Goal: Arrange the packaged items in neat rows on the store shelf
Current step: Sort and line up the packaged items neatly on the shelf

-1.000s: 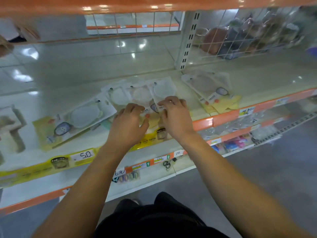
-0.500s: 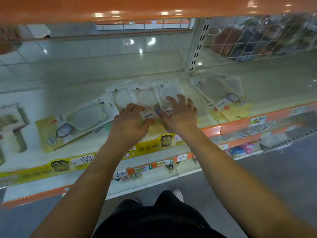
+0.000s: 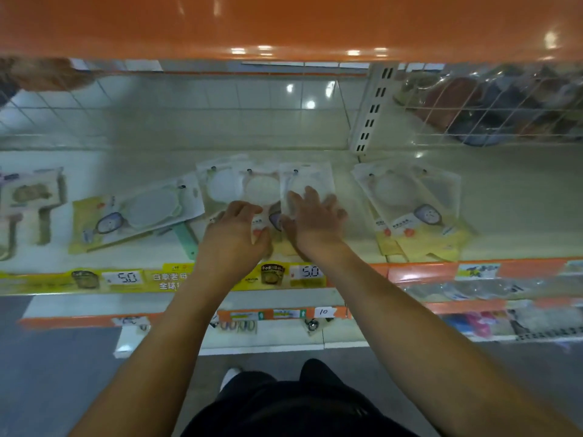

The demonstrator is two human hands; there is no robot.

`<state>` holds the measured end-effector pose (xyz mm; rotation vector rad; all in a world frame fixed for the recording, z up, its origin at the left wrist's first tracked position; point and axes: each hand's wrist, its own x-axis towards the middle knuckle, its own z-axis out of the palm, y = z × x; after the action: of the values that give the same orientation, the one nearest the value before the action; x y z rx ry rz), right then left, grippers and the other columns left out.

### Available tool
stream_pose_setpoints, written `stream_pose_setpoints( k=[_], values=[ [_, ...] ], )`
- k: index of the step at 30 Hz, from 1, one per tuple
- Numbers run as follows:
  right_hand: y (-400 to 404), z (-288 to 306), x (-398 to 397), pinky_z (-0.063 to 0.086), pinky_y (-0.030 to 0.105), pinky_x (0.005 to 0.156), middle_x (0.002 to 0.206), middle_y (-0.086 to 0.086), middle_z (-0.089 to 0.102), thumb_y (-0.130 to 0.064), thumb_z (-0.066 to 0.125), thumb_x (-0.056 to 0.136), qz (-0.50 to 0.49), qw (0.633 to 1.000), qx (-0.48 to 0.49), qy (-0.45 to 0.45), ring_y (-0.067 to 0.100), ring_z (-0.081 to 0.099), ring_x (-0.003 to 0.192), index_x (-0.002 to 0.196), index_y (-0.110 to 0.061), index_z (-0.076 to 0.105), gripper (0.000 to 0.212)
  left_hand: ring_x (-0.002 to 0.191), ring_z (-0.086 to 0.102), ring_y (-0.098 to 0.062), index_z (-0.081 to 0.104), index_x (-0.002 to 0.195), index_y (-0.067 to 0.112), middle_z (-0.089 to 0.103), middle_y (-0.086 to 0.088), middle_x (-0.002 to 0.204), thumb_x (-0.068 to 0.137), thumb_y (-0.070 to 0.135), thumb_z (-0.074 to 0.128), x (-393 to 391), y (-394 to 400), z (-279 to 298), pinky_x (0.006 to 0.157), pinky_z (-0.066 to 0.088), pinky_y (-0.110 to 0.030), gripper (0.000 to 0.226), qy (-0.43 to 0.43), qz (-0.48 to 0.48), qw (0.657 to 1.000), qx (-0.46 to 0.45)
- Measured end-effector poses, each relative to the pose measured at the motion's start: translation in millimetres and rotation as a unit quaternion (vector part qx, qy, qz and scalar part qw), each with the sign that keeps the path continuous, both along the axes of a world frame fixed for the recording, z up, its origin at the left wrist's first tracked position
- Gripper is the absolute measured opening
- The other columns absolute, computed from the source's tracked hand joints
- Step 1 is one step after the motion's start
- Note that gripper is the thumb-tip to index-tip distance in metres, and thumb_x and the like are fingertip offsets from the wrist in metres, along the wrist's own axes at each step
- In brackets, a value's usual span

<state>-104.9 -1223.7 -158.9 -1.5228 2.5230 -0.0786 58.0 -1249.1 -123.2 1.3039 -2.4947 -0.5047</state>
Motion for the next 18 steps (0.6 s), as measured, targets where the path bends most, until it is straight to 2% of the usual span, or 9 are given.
stream_pose_setpoints(
  k=[7, 11, 18],
  values=[
    [3.2, 4.0, -7.0, 0.033, 0.053, 0.088, 0.139, -0.002, 0.033, -0.053, 0.041, 0.095, 0.038, 0.999, -0.005, 0.0, 0.042, 0.032, 0.122, 0.133, -0.036, 0.035, 0.042, 0.099, 0.06, -0.034, 0.061, 0.117, 0.01, 0.059, -0.011, 0.117, 0.084, 0.037, 0.051, -4.6, 19.5, -4.4, 0.079, 0.053, -0.046, 0.044, 0.017, 0.021, 0.999, -0.019],
    [1.4, 6.6, -2.7, 0.032, 0.051, 0.086, 0.14, -0.003, 0.035, -0.049, 0.043, 0.095, 0.028, 0.999, -0.018, -0.011, 0.039, 0.032, 0.121, 0.132, -0.035, 0.038, 0.04, 0.101, 0.06, -0.034, 0.061, 0.117, 0.01, 0.058, -0.011, 0.119, 0.085, 0.037, 0.051, 0.9, 19.7, -5.1, 0.08, 0.052, -0.048, 0.043, 0.02, 0.024, 0.999, -0.019],
    [0.3, 8.7, 8.7, 0.033, 0.044, 0.085, 0.14, -0.009, 0.037, -0.033, 0.048, 0.095, 0.006, 0.999, -0.04, -0.037, 0.033, 0.032, 0.118, 0.131, -0.042, 0.043, 0.037, 0.108, 0.057, -0.031, 0.058, 0.121, 0.015, 0.056, -0.007, 0.123, 0.087, 0.034, 0.059, 6.7, -0.8, -3.5, 0.087, 0.049, -0.043, 0.038, 0.044, 0.017, 0.999, -0.005]
  ],
)
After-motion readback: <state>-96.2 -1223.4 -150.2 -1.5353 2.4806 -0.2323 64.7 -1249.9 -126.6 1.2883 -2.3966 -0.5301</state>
